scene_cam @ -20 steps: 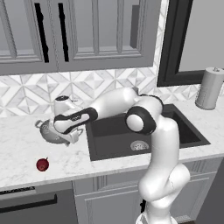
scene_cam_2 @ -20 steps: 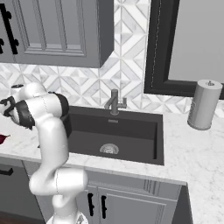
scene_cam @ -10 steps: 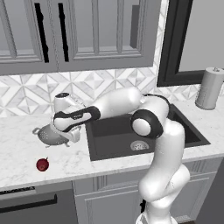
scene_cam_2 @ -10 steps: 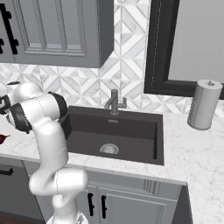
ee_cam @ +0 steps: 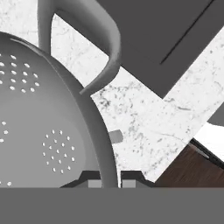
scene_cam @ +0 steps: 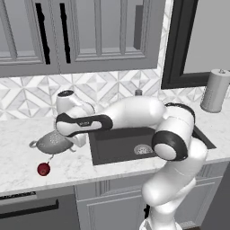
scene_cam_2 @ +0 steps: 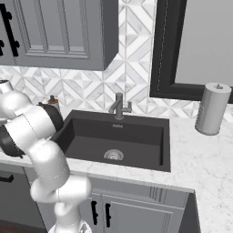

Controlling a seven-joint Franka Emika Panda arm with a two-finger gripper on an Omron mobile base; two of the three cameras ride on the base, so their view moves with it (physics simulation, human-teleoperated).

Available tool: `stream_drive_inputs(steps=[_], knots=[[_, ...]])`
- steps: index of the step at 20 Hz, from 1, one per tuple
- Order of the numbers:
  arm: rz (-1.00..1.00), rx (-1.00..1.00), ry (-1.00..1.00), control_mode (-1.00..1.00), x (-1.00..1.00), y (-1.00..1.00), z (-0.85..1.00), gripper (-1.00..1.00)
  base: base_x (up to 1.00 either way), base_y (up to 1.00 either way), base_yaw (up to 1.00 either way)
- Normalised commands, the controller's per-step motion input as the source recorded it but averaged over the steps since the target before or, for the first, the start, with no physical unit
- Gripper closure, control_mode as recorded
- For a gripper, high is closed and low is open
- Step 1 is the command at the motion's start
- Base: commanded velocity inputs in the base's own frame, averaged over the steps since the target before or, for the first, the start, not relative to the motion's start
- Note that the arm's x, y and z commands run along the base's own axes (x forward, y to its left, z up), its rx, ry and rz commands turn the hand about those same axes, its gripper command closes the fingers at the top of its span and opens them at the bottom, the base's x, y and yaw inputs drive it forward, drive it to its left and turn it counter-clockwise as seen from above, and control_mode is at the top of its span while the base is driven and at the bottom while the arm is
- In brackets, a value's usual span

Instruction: Put the colander in the sink, put the pear in the colander, and turn on the sink faucet and pour water over the colander.

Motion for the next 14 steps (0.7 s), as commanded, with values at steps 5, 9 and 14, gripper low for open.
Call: stream_drive_inputs(steps=[5, 9, 14], knots=[[-0.15, 0.00, -0.02, -1.00, -0.32, -0.45, 0.59, 1.00, 0.00, 0.00, 0.00], [-0.11, 0.00, 0.00, -1.00, -0.48, -0.61, 0.49, 1.00, 0.00, 0.00, 0.00], [-0.08, 0.00, 0.00, -1.00, -0.34, -0.68, 0.44, 1.00, 0.00, 0.00, 0.00]])
